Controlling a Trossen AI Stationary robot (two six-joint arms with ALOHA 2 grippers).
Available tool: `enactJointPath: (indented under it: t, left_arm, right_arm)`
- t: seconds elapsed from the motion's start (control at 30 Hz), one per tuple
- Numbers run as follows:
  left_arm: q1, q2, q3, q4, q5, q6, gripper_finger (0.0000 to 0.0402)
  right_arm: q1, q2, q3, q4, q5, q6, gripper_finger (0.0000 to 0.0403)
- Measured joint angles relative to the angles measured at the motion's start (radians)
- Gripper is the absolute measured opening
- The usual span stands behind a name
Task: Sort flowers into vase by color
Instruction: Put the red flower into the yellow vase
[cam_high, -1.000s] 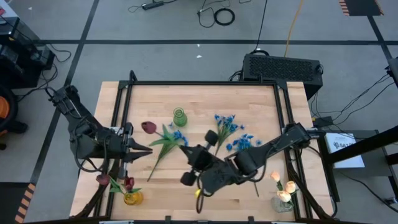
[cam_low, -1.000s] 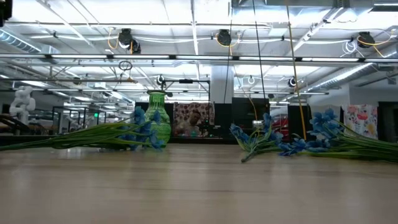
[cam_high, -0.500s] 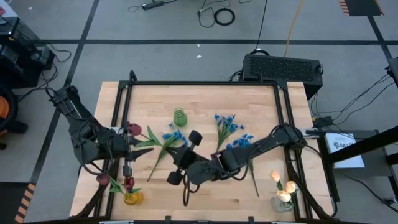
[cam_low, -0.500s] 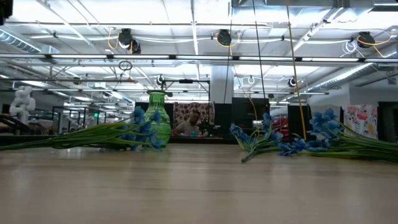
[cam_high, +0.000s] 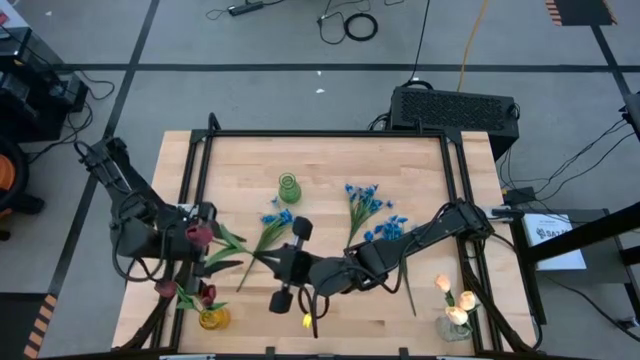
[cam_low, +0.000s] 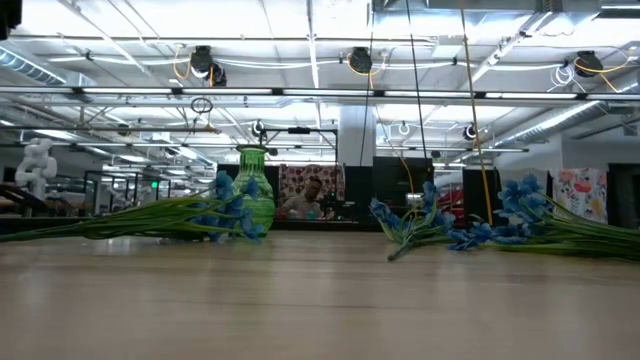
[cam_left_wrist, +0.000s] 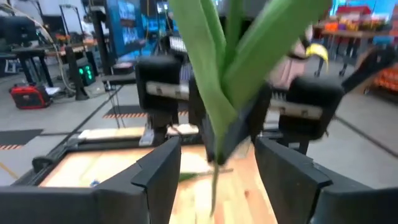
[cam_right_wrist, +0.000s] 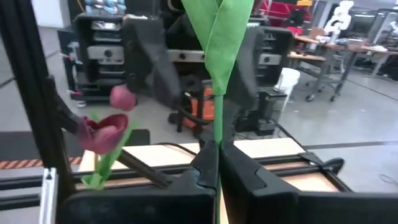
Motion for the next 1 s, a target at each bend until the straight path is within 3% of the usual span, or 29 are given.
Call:
enactJointPath:
  t: [0.17, 0.5, 1.0]
  left_arm:
    - [0.0, 0.032, 0.0, 0.088, 0.001, 0.057, 0.0214]
    - [0.024, 0.05, 0.0, 0.103, 0.011, 0.071, 0.0202]
    - [0.023, 0.05, 0.0, 0.101, 0.031, 0.096, 0.0048]
  right_arm:
    - [-0.001, 0.007, 0.0, 0.022, -0.014, -0.001, 0.0]
    - [-0.002, 0.007, 0.0, 0.024, -0.013, -0.021, 0.0]
    - [-0.002, 0.007, 0.0, 0.023, -0.013, -0.023, 0.0]
